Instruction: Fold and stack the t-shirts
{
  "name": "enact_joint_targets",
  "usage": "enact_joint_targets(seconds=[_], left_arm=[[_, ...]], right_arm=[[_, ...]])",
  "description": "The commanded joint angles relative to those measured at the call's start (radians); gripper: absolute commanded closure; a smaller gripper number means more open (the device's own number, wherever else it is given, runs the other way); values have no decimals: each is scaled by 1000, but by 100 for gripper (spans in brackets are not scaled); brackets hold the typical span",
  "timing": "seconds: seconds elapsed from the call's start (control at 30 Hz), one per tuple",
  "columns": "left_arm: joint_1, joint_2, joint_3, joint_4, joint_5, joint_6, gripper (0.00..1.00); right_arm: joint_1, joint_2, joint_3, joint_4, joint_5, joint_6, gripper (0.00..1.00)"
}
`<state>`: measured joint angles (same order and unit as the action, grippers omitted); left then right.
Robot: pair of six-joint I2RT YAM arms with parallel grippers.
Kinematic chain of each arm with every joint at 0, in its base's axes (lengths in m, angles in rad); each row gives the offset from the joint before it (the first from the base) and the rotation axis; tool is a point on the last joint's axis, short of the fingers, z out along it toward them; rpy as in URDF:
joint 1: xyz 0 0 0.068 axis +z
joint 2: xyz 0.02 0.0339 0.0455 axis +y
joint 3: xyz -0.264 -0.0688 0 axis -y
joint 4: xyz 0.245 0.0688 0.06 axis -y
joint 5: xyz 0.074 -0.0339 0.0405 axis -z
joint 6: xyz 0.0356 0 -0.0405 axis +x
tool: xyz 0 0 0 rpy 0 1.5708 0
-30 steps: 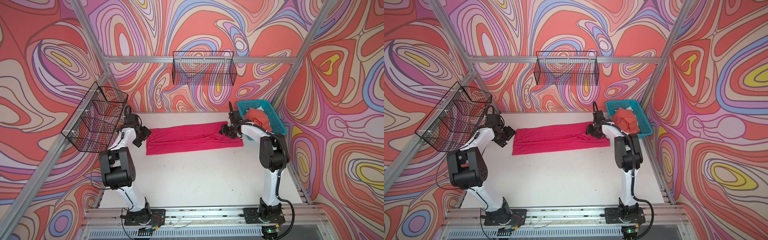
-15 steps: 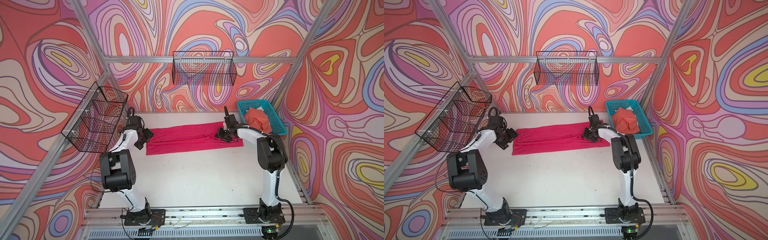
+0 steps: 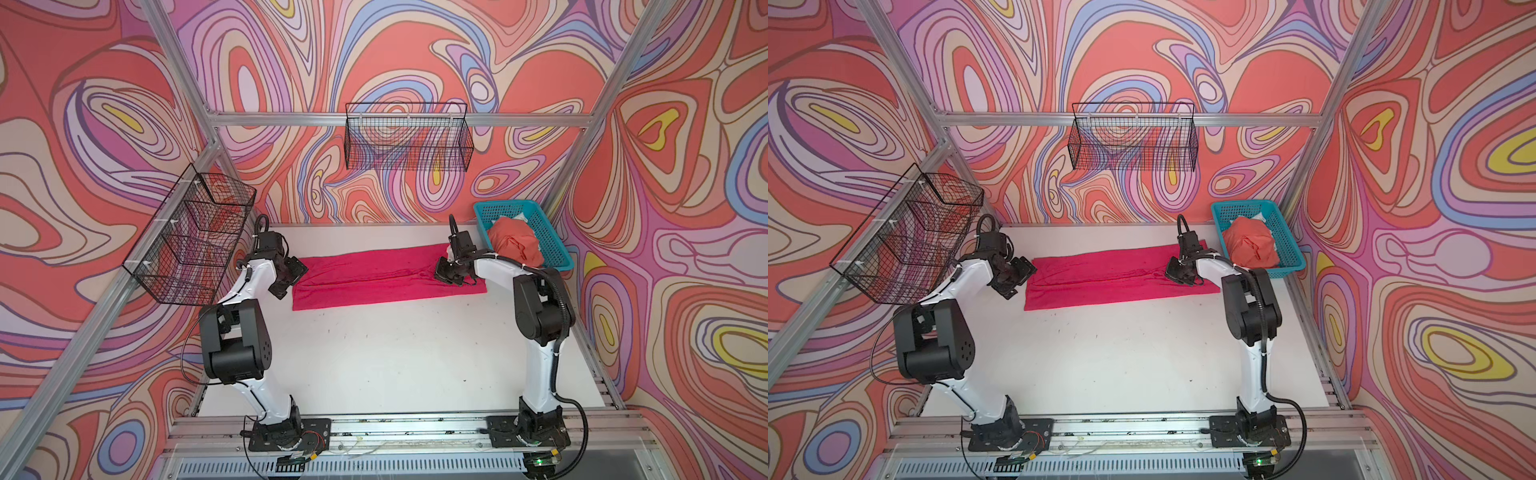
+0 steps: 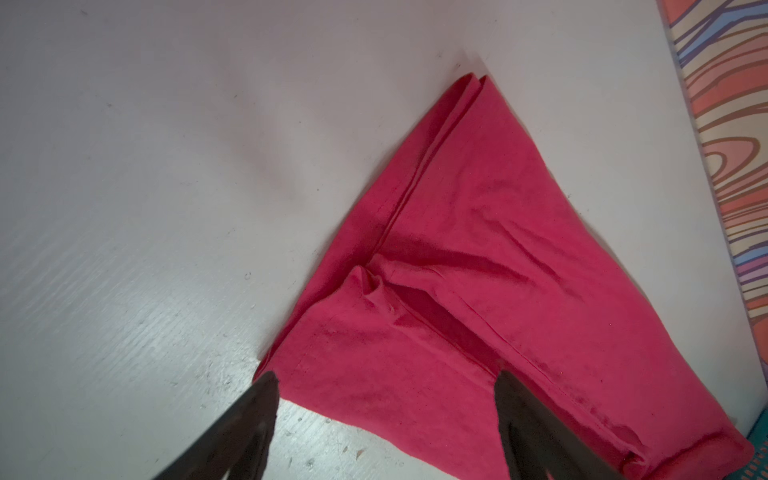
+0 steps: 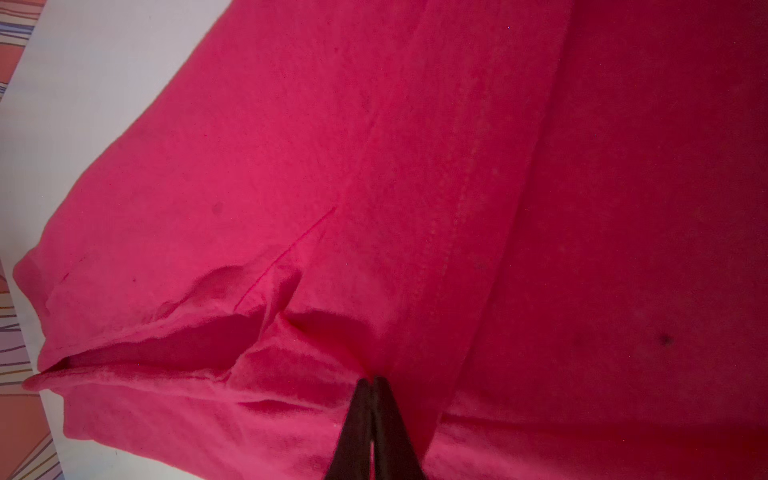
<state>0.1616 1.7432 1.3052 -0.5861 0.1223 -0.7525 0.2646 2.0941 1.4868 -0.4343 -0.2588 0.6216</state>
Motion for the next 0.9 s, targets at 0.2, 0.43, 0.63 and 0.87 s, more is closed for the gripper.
enact_joint_targets(seconds=[0.2, 0.43, 0.63, 0.87], left_arm=[[-2, -21, 2, -18, -5, 5, 17], [-3, -19, -1, -14, 0, 5, 17], [-2, -16, -1, -12, 3, 5, 17], [-2, -12, 0, -14, 2, 8, 17]], right_arm=[[43, -61, 54, -136, 165, -122, 82], [77, -99, 9, -162, 271, -243, 70], [79, -93, -10, -149, 291, -303, 72], [81, -63, -6, -144, 301, -372, 73]])
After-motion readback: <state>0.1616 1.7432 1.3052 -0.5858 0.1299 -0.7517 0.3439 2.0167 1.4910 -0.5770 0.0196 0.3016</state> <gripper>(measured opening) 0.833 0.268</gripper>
